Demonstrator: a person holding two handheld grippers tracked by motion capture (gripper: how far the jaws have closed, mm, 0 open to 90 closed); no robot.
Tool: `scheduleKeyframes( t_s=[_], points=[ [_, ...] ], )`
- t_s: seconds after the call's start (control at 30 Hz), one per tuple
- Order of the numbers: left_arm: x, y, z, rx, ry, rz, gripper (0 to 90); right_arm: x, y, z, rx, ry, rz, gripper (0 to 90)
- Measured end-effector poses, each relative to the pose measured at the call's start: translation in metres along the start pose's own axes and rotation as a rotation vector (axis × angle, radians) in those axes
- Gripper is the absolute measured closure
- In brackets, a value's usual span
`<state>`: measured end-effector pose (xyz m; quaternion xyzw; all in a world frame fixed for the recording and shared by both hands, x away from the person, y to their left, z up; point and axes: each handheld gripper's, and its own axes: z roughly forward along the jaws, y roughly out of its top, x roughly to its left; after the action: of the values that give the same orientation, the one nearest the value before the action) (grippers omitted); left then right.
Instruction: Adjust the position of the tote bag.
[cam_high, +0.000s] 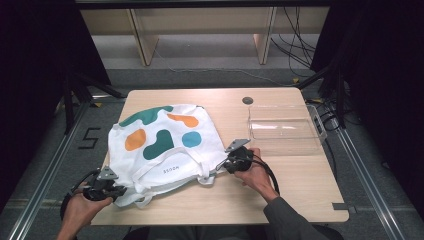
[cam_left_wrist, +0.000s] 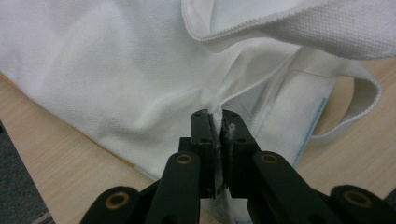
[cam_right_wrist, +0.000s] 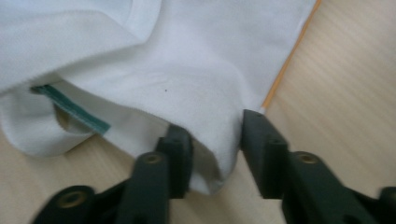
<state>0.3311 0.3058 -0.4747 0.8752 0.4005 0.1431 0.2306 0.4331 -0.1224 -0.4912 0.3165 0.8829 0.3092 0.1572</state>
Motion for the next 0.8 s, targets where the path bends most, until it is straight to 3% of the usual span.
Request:
scheduleKeyframes(
  t_s=[0.03, 0.07, 0.1, 0.13, 0.17, 0.23, 0.27, 0.3, 0.43, 0.5, 0.63, 0.7, 0.73, 0.8],
  points=[
    [0.001, 0.000, 0.000, 0.001, 0.004, 0.001, 83.9, 0.000, 0.004, 0.001, 0.016, -0.030, -0.046, 76.5],
    [-0.001, 0.000, 0.002, -0.026, 0.002, -0.033, 83.9, 0.000, 0.006, 0.000, 0.026, -0.051, -0.065, 78.7],
    [0.002, 0.000, 0.001, -0.003, -0.009, -0.014, 83.8, -0.002, 0.009, -0.001, 0.029, -0.061, -0.080, 80.6],
    [0.000, 0.000, 0.003, -0.028, 0.001, -0.046, 83.9, 0.000, 0.010, -0.002, 0.035, -0.072, -0.090, 81.5],
    [0.004, 0.001, 0.002, 0.006, -0.008, -0.011, 83.9, 0.003, 0.010, -0.005, 0.041, -0.070, -0.099, 81.7],
    [0.003, 0.003, 0.005, -0.022, 0.017, -0.029, 83.8, 0.005, 0.010, -0.012, 0.064, -0.065, -0.130, 81.8],
    [0.006, 0.004, 0.004, 0.004, 0.006, -0.004, 83.8, 0.010, 0.007, -0.018, 0.061, -0.055, -0.114, 81.9],
    [0.006, 0.005, 0.005, -0.002, 0.004, -0.002, 83.7, 0.011, 0.003, -0.024, 0.064, -0.037, -0.134, 81.9],
    [0.005, 0.012, 0.012, -0.017, 0.005, 0.010, 83.2, 0.019, -0.012, -0.049, 0.069, -0.006, -0.099, 81.4],
    [0.003, 0.018, 0.017, -0.024, -0.002, 0.015, 82.8, 0.024, -0.023, -0.060, 0.043, 0.008, -0.063, 81.3],
    [0.000, 0.029, 0.025, -0.027, -0.004, 0.047, 80.7, 0.029, -0.043, -0.081, 0.042, 0.026, -0.014, 81.5],
    [-0.002, 0.030, 0.028, -0.041, -0.014, 0.021, 78.2, 0.030, -0.048, -0.086, 0.055, 0.033, -0.005, 81.6],
    [0.000, 0.030, 0.027, -0.021, -0.011, 0.041, 76.2, 0.029, -0.050, -0.086, 0.057, 0.036, -0.006, 81.5],
    [0.002, 0.026, 0.027, -0.023, -0.008, -0.002, 69.6, 0.028, -0.052, -0.081, 0.047, 0.028, -0.010, 81.3]
  ],
)
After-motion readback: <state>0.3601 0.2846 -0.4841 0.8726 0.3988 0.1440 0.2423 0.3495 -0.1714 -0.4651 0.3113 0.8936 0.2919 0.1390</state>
